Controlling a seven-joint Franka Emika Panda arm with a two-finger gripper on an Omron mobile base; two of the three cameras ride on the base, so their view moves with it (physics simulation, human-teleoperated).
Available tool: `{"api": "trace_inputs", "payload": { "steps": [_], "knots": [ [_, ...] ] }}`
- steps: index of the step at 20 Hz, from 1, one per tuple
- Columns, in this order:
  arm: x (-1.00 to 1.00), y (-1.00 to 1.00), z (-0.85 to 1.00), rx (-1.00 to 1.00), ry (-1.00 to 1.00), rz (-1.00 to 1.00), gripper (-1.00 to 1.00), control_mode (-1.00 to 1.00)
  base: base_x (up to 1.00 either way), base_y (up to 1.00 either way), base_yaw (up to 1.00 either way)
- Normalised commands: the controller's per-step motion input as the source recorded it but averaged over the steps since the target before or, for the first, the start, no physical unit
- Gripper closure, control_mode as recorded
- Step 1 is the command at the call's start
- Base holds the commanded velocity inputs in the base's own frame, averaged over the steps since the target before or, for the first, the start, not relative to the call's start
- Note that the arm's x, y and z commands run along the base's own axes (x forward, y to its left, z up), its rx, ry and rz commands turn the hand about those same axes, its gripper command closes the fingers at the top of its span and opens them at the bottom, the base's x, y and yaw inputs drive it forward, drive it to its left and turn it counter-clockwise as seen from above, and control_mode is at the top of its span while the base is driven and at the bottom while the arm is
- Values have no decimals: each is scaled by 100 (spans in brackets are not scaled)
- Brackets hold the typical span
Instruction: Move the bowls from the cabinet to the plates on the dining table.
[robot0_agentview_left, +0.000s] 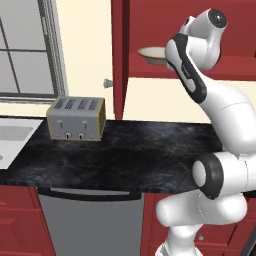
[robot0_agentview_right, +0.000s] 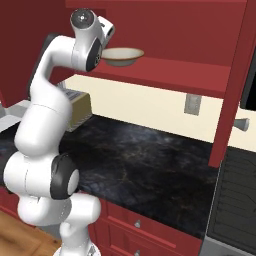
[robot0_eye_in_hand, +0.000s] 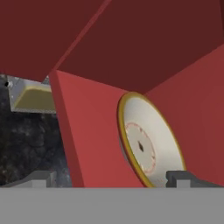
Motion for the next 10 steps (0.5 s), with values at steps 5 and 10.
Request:
{"api": "trace_inputs", "payload": {
  "steps": [5,10],
  "knots": [
    [20,0,-6,0,3,-2,-100,-100,0,0,0],
    [13,0,-14,-1,5,0,-100,-100,0,0,0]
  ]
}}
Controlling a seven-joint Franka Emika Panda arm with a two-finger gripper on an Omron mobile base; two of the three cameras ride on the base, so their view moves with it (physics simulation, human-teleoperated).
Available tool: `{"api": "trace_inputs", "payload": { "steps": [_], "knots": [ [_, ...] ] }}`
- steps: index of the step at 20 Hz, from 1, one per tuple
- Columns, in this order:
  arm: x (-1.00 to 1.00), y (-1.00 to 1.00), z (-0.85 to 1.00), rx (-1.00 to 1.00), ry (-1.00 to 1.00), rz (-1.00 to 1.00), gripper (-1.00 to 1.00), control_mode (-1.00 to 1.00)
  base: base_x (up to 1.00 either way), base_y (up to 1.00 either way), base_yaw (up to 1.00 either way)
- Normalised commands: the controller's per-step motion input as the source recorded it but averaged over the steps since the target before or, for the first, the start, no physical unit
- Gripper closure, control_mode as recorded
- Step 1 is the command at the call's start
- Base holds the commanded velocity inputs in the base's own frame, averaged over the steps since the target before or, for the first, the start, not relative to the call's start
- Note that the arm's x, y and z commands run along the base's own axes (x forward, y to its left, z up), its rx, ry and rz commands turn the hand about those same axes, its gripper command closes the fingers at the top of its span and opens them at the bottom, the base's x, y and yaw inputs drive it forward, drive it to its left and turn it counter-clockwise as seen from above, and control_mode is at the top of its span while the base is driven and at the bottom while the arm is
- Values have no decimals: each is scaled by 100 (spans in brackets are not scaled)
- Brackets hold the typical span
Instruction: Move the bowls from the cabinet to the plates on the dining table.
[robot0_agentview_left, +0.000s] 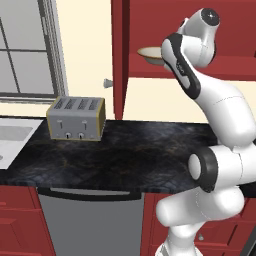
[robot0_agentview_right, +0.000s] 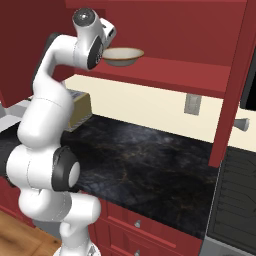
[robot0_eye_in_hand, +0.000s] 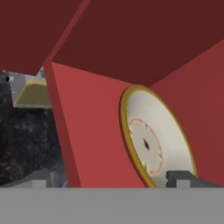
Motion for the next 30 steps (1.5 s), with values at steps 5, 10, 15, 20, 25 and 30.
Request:
{"api": "trace_inputs", "payload": {
  "steps": [5,10,15,20,25,30],
  "knots": [
    [18,0,-5,0,3,0,-100,-100,0,0,0],
    [26,0,0,0,1,0,-100,-100,0,0,0],
    [27,-1,-1,0,2,-1,-100,-100,0,0,0],
    [24,-6,-1,0,2,-1,-100,-100,0,0,0],
    [20,-10,-8,0,2,0,-100,-100,0,0,0],
    [19,-8,-14,0,4,0,-100,-100,0,0,0]
  ]
}}
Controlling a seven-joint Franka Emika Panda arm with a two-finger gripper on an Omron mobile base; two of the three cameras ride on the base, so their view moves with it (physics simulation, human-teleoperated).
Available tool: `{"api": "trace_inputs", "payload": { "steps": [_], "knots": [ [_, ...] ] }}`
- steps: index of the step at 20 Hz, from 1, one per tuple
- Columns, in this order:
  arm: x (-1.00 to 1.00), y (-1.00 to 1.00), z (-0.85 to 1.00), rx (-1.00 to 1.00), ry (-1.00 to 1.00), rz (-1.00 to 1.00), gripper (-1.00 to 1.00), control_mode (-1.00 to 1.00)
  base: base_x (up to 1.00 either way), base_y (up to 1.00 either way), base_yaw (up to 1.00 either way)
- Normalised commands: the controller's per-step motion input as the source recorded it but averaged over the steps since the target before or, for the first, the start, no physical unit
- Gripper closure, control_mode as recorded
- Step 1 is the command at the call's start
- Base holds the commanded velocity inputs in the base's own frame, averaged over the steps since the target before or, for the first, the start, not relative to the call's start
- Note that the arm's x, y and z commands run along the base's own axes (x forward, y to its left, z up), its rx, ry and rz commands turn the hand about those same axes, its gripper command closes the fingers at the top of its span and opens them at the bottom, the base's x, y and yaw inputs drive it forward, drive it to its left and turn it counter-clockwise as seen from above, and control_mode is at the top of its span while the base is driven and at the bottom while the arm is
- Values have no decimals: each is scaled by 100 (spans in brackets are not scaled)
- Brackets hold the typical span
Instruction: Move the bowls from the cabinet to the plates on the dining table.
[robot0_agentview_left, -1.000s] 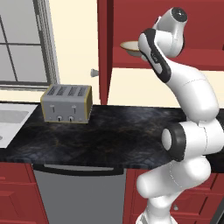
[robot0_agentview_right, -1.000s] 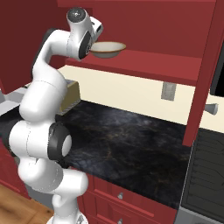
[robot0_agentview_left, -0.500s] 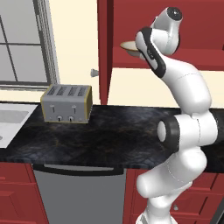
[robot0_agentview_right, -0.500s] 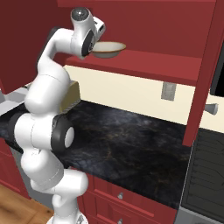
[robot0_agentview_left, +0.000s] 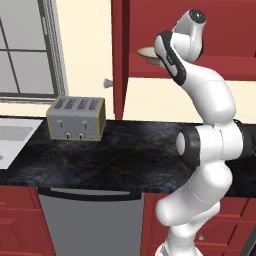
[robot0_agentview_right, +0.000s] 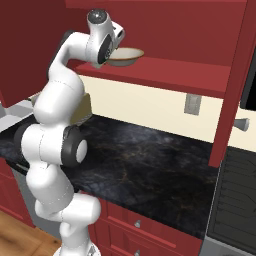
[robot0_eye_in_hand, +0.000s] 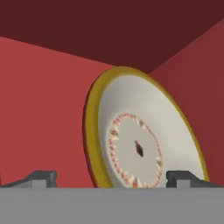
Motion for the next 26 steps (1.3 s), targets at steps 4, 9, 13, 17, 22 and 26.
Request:
{"api": "trace_inputs", "payload": {
  "steps": [4,9,13,17,22,26],
  "knots": [
    [24,-5,-11,0,3,0,-100,-100,0,0,0],
    [30,-3,-13,0,2,0,-100,-100,0,0,0],
    [29,-4,-14,0,1,0,-100,-100,0,0,0],
    [28,-5,-9,0,1,0,-100,-100,0,0,0],
    [26,-3,-12,0,3,0,-100,-100,0,0,0],
    [6,0,-25,0,7,0,-100,-100,0,0,0]
  ]
}}
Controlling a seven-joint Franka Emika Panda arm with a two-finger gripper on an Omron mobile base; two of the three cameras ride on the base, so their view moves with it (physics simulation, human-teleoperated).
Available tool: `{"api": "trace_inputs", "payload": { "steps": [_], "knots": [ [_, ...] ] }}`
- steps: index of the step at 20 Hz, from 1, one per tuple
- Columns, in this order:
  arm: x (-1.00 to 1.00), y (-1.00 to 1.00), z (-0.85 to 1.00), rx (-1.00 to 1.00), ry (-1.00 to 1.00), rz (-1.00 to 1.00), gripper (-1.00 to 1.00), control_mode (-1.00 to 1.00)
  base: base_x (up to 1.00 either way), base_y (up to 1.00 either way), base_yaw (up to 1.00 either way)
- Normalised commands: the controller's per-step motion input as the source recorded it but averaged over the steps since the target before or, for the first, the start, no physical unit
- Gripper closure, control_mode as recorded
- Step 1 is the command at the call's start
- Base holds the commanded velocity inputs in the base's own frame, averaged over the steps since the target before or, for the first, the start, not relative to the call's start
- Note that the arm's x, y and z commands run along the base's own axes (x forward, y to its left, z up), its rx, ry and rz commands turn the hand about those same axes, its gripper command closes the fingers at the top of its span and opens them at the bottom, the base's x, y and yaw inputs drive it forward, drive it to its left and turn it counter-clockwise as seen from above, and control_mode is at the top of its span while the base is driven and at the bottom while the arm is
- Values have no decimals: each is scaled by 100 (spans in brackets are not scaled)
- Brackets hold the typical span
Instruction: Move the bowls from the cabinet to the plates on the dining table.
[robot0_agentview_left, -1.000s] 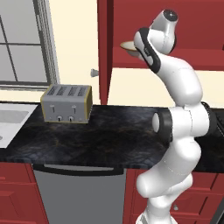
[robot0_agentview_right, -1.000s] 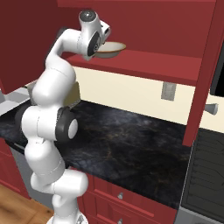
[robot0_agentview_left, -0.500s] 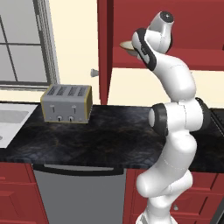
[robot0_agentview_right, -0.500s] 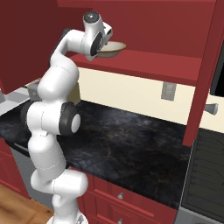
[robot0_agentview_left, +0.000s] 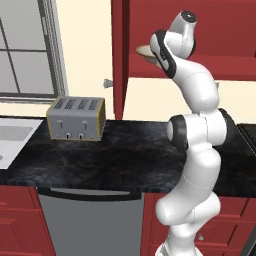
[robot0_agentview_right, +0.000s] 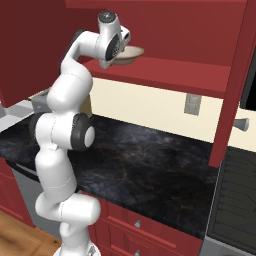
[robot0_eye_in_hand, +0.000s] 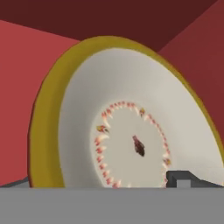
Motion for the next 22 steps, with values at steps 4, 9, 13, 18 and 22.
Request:
{"api": "trace_inputs", "payload": {
  "steps": [4,9,13,18,22],
  "knots": [
    [0,0,-41,0,8,0,-100,-100,0,0,0],
    [0,0,-49,0,1,0,-100,-100,0,0,0],
    [0,0,-45,0,0,0,100,-100,0,0,0],
    [-5,-11,-46,3,-2,0,100,-100,0,0,0],
    [-13,-9,-16,3,-6,0,100,-100,0,0,0]
  ]
}}
